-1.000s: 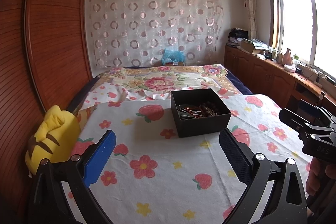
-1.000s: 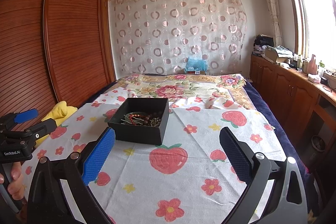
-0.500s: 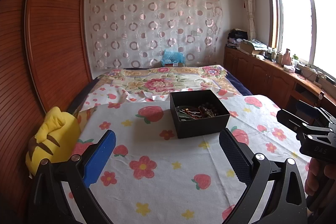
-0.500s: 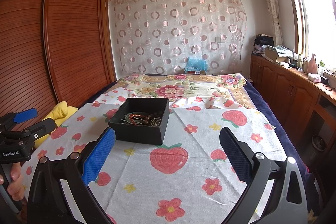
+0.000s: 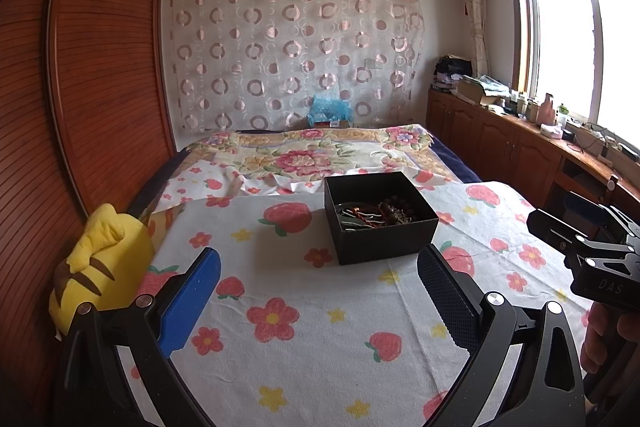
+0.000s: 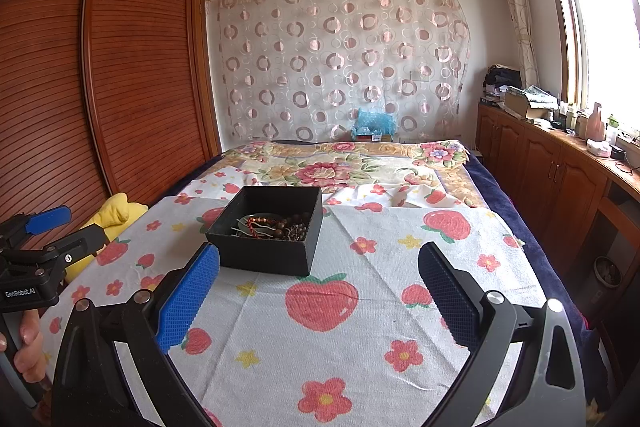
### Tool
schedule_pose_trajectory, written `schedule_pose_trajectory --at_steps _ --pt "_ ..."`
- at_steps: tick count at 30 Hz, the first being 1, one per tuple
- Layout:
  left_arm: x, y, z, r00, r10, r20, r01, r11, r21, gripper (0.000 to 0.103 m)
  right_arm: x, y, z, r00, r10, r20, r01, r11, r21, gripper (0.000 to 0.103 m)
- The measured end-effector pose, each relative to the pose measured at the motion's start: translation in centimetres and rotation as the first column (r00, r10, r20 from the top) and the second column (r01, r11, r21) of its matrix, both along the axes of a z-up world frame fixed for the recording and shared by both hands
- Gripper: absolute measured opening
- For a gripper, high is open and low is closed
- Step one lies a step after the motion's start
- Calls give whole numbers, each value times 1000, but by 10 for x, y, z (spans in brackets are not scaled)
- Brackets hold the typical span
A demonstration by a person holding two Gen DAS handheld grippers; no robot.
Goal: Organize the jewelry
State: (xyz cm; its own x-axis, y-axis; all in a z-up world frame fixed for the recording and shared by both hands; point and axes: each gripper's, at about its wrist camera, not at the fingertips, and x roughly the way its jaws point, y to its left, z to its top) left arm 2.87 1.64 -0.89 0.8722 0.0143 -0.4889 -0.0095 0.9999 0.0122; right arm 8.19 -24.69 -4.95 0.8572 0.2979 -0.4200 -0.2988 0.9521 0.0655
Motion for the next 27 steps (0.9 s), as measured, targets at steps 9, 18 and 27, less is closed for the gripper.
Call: schedule_pose_trajectory --at_steps 9,18,27 --pt "0 0 -1 1000 -1 0 1 1000 0 95 1 0 1 1000 0 0 0 1000 1 100" --pt "-1 0 -2 1000 -1 2 1 1000 1 95 1 0 0 1000 0 0 0 1000 2 100" --pt "-1 0 -3 1000 -3 1 3 1000 0 95 0 0 0 1000 0 0 0 1000 3 100"
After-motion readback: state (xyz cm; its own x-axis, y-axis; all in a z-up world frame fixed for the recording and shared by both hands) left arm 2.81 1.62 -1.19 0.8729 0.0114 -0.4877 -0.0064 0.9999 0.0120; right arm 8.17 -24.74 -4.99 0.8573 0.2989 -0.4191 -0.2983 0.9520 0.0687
